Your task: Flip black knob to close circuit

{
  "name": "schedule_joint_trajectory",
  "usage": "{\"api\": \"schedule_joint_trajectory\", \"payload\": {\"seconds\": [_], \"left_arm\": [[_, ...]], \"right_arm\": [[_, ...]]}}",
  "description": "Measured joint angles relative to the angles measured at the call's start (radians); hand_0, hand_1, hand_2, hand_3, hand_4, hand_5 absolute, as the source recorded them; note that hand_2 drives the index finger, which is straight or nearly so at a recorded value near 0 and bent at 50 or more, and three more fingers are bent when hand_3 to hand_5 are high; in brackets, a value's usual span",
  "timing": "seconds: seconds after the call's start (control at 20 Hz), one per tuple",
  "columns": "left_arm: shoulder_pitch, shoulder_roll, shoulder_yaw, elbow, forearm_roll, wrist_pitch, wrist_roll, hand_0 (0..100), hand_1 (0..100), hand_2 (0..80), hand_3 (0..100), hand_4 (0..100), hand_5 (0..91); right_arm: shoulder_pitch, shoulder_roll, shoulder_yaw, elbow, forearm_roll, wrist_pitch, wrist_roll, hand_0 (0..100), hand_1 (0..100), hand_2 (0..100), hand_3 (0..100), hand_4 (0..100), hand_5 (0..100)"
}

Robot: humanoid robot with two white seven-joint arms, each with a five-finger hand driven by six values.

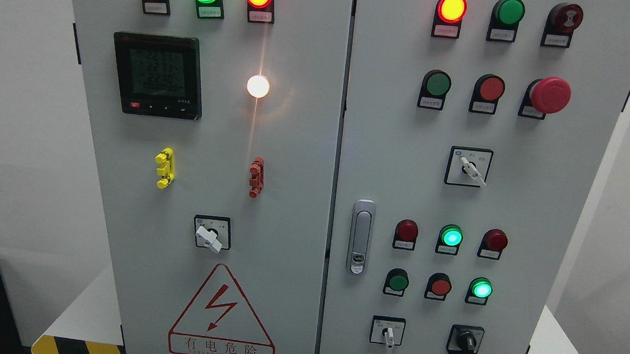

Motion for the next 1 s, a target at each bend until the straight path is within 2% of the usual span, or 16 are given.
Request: {"api": "schedule_joint_trajectory", "payload": {"seconds": [0.25,0.55,0.9,1.0], "left_arm": [[0.0,0.0,0.0,0.0,0.0,0.0,0.0,12,56,0.0,0,0,0.0],[0.0,0.0,0.0,0.0,0.0,0.0,0.0,12,56,0.0,0,0,0.0],[0.0,0.0,0.001,0.0,0.0,0.0,0.0,12,56,0.0,0,0,0.0],[0.0,0.0,0.001,0.0,0.0,0.0,0.0,12,56,0.0,0,0,0.0]], "right_arm": [[-0.006,-0.007,-0.008,-0.127,0.122,0.0,-0.03,0,7,73,85,71,57],[-0.007,-0.01,-0.017,-0.287,0.26,-0.002,-0.044,0,7,74,87,75,64],[-0.012,-0.009,-0.035,-0.452,0.389,-0.003,-0.068,0,6,84,100,87,86],[-0.014,-0.008,-0.043,-0.496,0.416,-0.003,-0.079,0,5,88,100,94,93]]}}
